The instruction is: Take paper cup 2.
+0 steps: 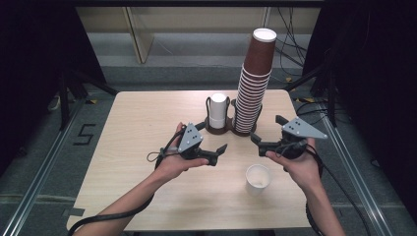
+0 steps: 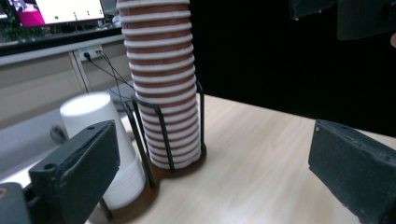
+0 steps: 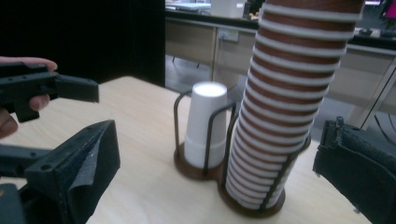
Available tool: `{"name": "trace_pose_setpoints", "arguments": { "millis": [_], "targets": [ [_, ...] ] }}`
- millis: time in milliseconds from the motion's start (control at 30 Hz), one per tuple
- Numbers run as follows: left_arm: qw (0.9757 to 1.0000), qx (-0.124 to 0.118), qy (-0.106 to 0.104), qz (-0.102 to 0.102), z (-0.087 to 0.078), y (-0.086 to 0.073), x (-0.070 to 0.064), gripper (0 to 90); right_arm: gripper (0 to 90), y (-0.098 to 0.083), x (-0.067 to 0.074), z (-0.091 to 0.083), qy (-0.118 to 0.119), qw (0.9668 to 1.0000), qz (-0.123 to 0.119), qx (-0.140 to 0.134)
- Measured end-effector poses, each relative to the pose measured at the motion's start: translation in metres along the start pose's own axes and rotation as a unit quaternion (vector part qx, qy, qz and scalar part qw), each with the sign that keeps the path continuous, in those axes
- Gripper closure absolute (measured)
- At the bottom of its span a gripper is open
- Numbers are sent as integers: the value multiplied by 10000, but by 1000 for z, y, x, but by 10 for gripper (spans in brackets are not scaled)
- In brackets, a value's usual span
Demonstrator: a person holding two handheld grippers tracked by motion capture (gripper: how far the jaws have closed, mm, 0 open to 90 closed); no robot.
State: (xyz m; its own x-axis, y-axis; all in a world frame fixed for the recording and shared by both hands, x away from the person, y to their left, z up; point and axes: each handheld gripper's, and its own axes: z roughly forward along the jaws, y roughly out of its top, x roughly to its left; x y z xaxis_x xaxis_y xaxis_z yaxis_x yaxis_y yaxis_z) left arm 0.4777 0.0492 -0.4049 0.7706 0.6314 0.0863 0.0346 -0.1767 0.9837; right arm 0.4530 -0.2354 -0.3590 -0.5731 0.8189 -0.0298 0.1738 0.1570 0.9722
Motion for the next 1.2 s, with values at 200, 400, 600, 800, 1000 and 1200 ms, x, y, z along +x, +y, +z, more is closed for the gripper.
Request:
{"name": "trace_pose_setpoints", "arguments": {
  "millis": [200, 400, 600, 800, 1000, 1200],
  "targets": [
    [9998, -98, -21, 175, 24, 21, 3, 19, 4, 24, -9, 14, -193, 9996, -16, -213],
    [9991, -224, 0, 362, 47, 42, 9, 28, 4, 50, -20, 24, -374, 9986, 36, -368],
    [9990, -281, 34, 341, 67, 63, 19, 24, 4, 82, -33, 37, -583, 9969, 74, -524],
    [9989, -129, 155, 432, 104, 89, 41, 0, 4, 117, -53, 61, -751, 9961, 98, -452],
    [9997, -150, 164, 96, 132, 106, 57, 1, 4, 139, -73, 82, -900, 9950, 182, -394],
    [9999, -98, 96, -29, 153, 113, 60, 17, 5, 146, -79, 98, -853, 9954, 322, -300]
  ]
}}
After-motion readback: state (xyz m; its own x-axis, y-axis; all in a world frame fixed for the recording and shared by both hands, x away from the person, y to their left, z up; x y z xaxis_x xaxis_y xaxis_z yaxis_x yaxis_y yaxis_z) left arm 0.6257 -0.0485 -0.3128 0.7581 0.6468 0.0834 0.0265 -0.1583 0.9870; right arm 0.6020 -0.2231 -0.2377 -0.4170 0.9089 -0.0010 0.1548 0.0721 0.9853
